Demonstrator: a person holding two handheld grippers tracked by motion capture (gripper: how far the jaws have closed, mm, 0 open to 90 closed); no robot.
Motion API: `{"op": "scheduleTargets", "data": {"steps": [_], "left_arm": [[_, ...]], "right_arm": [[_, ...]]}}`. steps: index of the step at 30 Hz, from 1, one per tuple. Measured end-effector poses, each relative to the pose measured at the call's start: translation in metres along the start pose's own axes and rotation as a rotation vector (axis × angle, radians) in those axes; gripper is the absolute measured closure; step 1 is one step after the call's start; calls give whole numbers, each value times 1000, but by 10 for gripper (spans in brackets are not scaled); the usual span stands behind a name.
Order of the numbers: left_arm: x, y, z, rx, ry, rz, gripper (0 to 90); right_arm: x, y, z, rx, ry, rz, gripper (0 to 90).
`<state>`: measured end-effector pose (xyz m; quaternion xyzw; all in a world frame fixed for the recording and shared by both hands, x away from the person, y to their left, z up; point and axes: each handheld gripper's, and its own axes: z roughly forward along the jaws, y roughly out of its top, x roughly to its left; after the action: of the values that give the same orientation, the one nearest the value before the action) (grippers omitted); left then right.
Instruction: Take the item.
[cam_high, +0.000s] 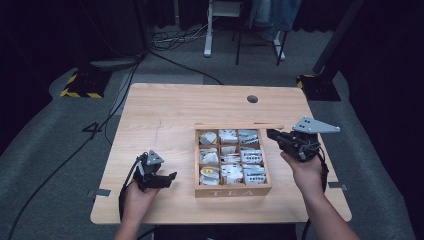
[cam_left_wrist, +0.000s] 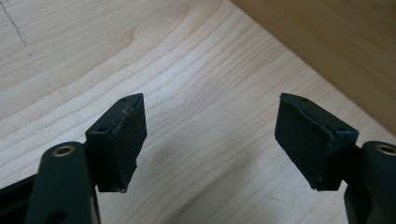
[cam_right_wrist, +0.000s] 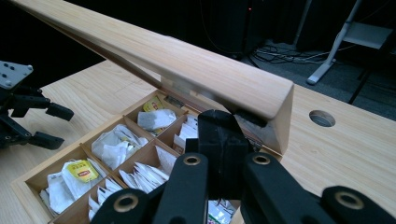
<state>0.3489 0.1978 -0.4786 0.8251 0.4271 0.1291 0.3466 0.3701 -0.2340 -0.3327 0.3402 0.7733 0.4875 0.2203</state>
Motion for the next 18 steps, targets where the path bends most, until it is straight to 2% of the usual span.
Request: {"op": "scheduleTargets", "data": {"steps": [7,16,18], "left_arm": [[-8,11,-15,-6,-23,26,263],[-25,30,-37,-43,-54,59,267],[-30,34,-41,-52,-73,65,267]], "right_arm": [[0,0,0,-2,5,3,897],[0,-1,0,-2,5,-1,897],[0,-1,0,0,6,1,897]]}}
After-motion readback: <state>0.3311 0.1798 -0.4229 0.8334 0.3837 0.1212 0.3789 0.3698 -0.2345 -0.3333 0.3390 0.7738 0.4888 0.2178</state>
